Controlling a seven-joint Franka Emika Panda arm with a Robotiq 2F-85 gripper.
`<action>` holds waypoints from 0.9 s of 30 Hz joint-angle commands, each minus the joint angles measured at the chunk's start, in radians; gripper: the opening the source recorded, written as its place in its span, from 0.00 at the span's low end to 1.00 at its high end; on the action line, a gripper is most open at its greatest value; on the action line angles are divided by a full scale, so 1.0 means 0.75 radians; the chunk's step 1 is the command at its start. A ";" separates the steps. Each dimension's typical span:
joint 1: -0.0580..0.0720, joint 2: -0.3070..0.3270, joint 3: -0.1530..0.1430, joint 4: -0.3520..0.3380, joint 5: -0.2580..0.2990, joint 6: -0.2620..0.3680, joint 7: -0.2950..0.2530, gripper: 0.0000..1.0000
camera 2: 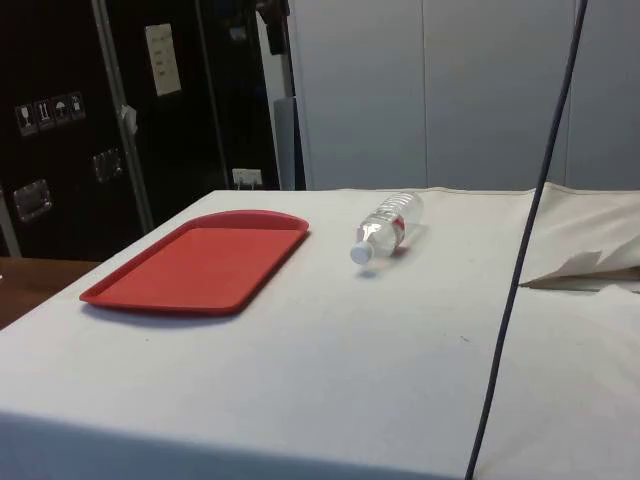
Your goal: Place the bottle upright on the tray.
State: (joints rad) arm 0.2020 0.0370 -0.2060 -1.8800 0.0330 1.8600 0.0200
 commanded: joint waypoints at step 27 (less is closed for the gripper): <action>0.000 -0.227 0.015 -0.273 -0.065 0.127 0.016 1.00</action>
State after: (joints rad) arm 0.2020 -0.1330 -0.1950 -2.0850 -0.0160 1.9550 0.0320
